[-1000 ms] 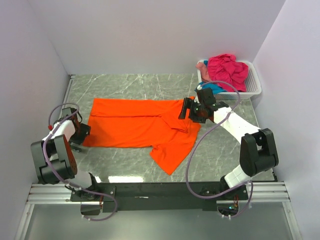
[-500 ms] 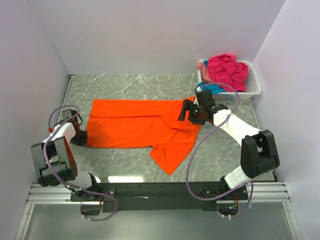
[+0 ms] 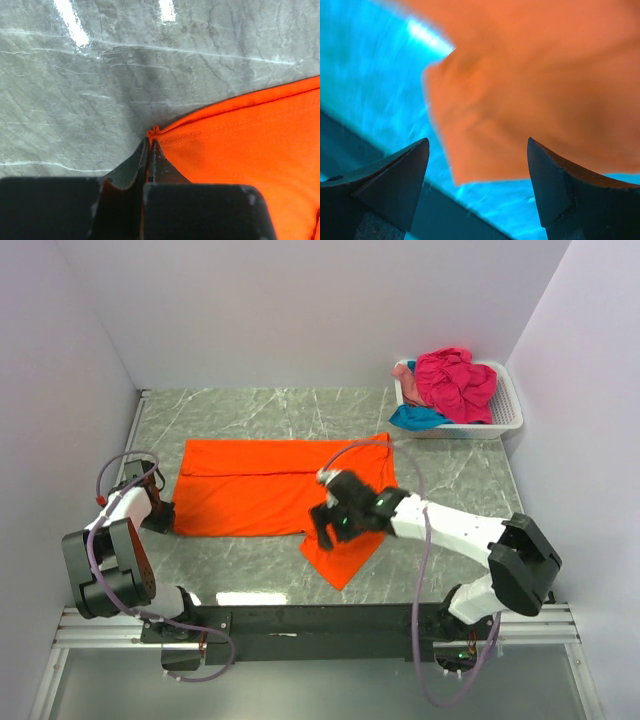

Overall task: Fold and stack the t-shirts
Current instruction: Fold the tshirt

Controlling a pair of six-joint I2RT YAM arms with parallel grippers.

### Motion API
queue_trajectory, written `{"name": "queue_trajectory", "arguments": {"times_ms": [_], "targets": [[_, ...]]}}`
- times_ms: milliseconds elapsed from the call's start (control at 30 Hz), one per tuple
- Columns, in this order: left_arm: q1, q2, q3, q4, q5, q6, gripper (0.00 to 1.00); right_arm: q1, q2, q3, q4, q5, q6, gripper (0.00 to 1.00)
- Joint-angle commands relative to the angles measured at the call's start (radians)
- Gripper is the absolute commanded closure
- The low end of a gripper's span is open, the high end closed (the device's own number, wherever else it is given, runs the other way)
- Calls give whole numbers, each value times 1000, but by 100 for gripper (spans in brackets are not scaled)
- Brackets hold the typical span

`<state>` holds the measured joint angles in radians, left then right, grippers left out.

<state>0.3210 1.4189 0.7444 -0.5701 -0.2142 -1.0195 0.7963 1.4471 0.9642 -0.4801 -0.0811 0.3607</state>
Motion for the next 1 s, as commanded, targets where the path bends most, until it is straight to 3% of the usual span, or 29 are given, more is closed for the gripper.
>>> {"name": "queue_trajectory", "arguments": {"times_ms": [0,200,467,567,633,667,733,767,867,967], "targets": [[1,-38,12,-14,-1,-17,99,170,-12,-22,-52,38,-48,15],[1,-69,9,-5,4,-14,99,323,67,-24,-67,79,-5,21],[1,-89,7,-13,-1,-24,99,383,163,-62,-100,164,41,30],[0,-89,4,-8,3,-22,99,383,182,-74,-89,173,47,41],[0,-84,7,-10,1,-24,99,385,190,-78,-92,187,53,55],[0,-83,7,-10,1,-24,99,383,194,-78,-94,201,64,70],[0,-80,6,-8,2,-25,99,385,194,-70,-112,248,86,81],[0,-78,7,-8,4,-28,99,383,185,-65,-123,263,90,91],[-2,-80,19,-13,-1,-30,99,376,156,-38,-156,300,93,99],[-3,-89,30,-17,4,-34,99,348,118,-7,-187,319,84,100]]}}
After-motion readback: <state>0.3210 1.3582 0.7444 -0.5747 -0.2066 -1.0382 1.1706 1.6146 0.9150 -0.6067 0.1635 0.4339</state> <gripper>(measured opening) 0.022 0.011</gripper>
